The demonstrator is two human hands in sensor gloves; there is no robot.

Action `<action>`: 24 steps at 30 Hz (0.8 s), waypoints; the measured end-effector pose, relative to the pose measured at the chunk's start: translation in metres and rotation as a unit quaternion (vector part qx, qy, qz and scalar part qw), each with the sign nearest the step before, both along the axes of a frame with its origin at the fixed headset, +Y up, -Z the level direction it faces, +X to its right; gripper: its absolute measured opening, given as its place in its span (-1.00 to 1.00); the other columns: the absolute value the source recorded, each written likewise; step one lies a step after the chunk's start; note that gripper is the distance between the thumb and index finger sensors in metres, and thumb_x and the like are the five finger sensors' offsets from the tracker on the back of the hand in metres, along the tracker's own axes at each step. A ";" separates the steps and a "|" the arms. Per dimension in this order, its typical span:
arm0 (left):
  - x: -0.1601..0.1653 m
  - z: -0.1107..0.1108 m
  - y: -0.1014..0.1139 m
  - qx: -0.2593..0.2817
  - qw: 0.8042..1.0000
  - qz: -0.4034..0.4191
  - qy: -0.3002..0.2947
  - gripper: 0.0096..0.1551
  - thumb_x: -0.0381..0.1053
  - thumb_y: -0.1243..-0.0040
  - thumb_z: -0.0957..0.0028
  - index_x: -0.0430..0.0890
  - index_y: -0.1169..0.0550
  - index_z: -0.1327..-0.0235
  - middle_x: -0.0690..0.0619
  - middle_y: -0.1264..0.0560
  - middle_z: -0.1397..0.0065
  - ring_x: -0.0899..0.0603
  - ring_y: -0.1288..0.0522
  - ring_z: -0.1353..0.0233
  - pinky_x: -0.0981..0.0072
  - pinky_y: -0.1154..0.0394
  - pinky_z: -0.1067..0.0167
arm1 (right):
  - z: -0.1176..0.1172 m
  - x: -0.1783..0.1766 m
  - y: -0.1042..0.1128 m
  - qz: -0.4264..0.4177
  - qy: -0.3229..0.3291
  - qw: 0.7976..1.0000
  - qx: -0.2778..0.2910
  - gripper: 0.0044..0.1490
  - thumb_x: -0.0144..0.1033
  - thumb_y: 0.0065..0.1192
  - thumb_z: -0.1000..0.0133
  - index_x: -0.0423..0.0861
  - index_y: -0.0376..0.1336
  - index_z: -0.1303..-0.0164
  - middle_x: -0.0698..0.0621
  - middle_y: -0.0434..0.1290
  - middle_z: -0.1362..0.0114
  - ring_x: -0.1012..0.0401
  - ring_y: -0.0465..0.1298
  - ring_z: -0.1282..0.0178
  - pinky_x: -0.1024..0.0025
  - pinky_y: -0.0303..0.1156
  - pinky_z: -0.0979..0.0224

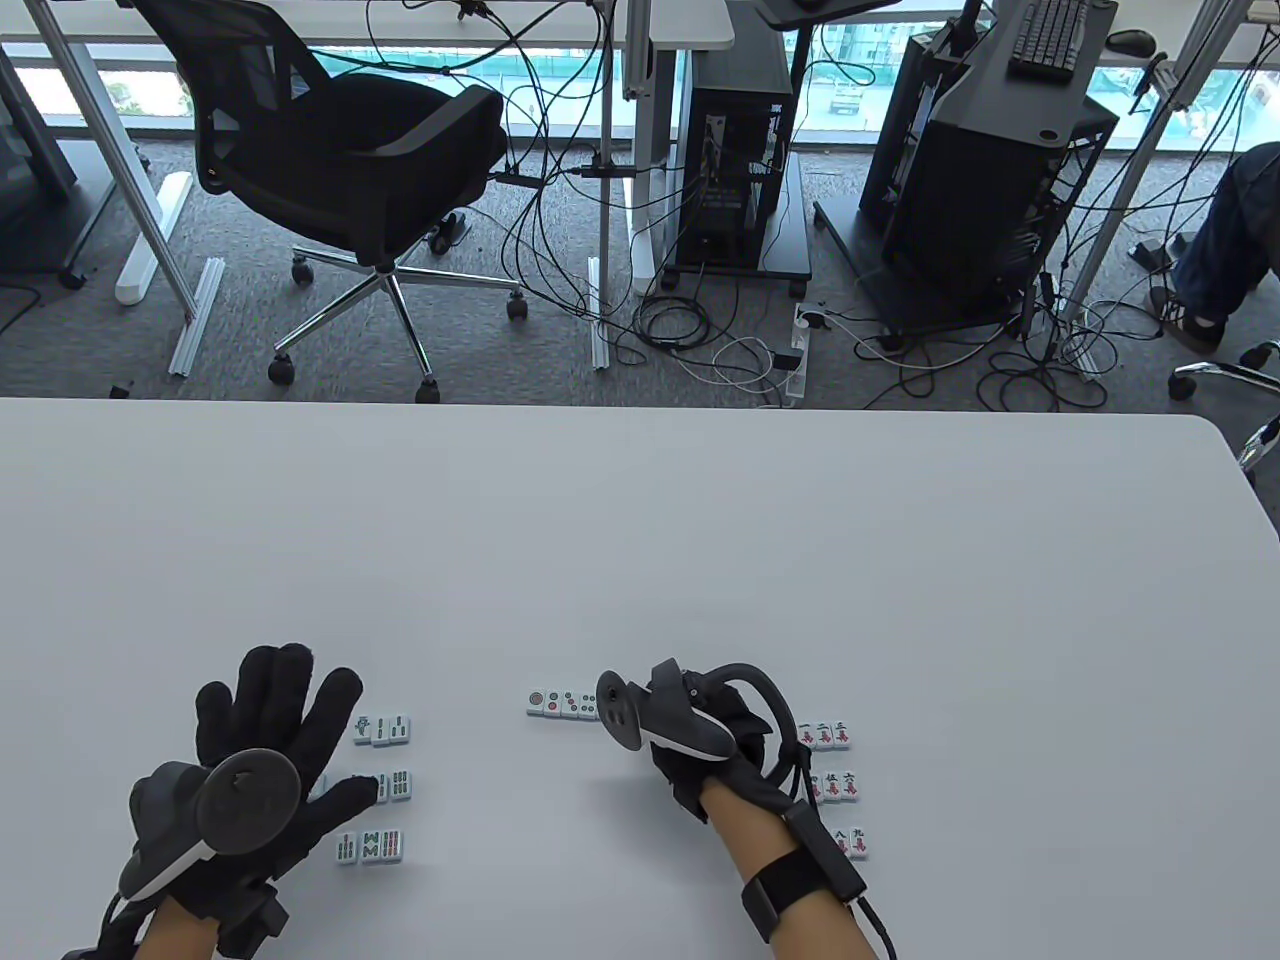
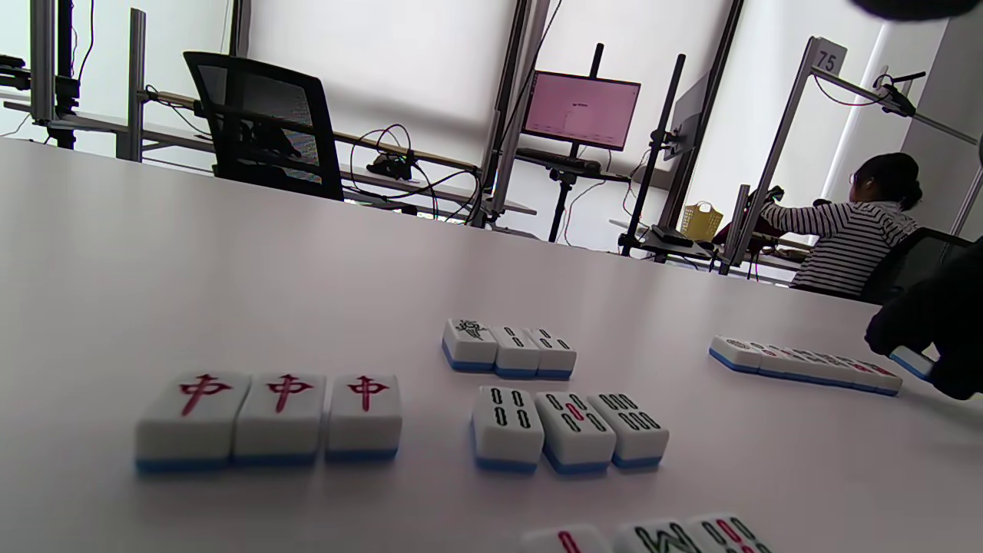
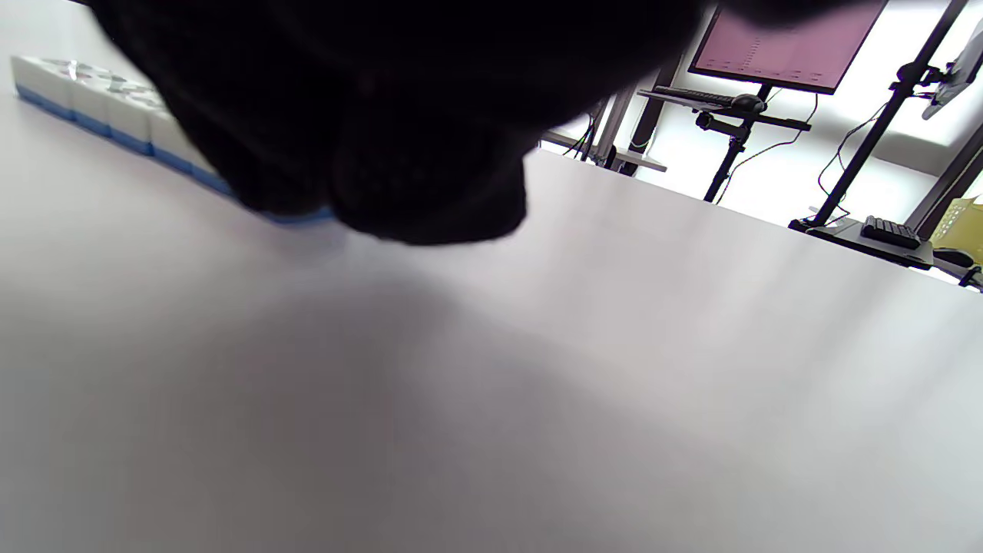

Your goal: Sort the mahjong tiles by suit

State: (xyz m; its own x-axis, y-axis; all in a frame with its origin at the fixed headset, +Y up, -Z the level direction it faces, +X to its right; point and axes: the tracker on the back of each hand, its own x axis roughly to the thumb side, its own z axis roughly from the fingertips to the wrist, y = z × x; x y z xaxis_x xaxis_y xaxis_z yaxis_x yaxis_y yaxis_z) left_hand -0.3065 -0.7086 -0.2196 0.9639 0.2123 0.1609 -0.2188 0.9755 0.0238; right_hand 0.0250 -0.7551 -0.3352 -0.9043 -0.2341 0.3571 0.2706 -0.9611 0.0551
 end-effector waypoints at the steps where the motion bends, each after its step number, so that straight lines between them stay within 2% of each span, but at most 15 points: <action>1: 0.000 0.000 0.001 0.002 1.000 0.001 0.000 0.08 0.59 0.07 0.23 0.31 0.12 -0.54 0.27 0.49 -0.60 -0.05 0.53 -0.69 -0.27 0.48 -0.51 | -0.001 -0.003 -0.001 0.007 -0.001 1.000 0.001 -0.27 -0.15 0.42 0.14 -0.26 0.36 -0.17 0.03 0.64 0.32 0.32 0.53 0.65 0.45 0.54 0.55; 10: -0.001 0.001 0.001 0.004 1.000 0.001 -0.001 0.08 0.59 0.07 0.22 0.31 0.12 -0.54 0.26 0.49 -0.60 -0.05 0.53 -0.69 -0.27 0.47 -0.51 | -0.002 -0.008 -0.010 0.021 0.010 1.000 0.004 -0.29 -0.15 0.39 0.12 -0.23 0.36 -0.18 0.03 0.64 0.31 0.32 0.54 0.63 0.46 0.54 0.54; 13: 0.000 0.001 0.001 0.004 1.000 0.000 -0.003 0.08 0.59 0.07 0.22 0.31 0.12 -0.54 0.26 0.49 -0.60 -0.05 0.53 -0.69 -0.27 0.47 -0.51 | -0.002 -0.006 -0.012 0.022 0.011 1.000 0.001 -0.26 -0.13 0.36 0.10 -0.19 0.32 -0.26 0.02 0.64 0.27 0.30 0.55 0.61 0.45 0.55 0.51; 16: -0.001 0.001 0.001 0.005 1.000 0.001 -0.003 0.08 0.59 0.07 0.22 0.31 0.12 -0.54 0.26 0.49 -0.60 -0.05 0.53 -0.69 -0.27 0.48 -0.51 | 0.004 0.001 -0.003 0.005 0.014 1.000 0.012 -0.17 -0.09 0.34 0.11 -0.17 0.23 -0.35 0.01 0.64 0.21 0.29 0.57 0.56 0.43 0.57 0.47; 20: 0.000 0.001 0.001 0.005 1.000 0.002 -0.004 0.08 0.59 0.07 0.22 0.31 0.12 -0.54 0.26 0.49 -0.60 -0.05 0.53 -0.69 -0.27 0.47 -0.51 | 0.014 0.020 0.016 -0.003 0.005 1.000 0.007 -0.16 -0.08 0.34 0.11 -0.17 0.23 -0.36 0.00 0.64 0.20 0.28 0.57 0.55 0.42 0.57 0.46; 24: 0.001 0.001 0.000 0.004 1.000 -0.002 -0.006 0.08 0.59 0.07 0.22 0.31 0.12 -0.54 0.26 0.49 -0.60 -0.05 0.53 -0.69 -0.27 0.47 -0.51 | 0.025 0.047 0.027 0.014 -0.013 1.000 -0.019 -0.17 -0.09 0.34 0.10 -0.18 0.23 -0.36 0.00 0.64 0.20 0.28 0.57 0.55 0.43 0.57 0.46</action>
State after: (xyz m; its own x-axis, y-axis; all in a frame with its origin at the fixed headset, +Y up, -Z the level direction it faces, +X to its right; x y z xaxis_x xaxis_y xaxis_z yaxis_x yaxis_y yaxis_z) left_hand -0.3056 -0.7087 -0.2187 0.9625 0.2071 0.1752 -0.2153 0.9761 0.0293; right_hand 0.0720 -0.7278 -0.3107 -0.9064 -0.2472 0.3425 0.2962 -0.9501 0.0980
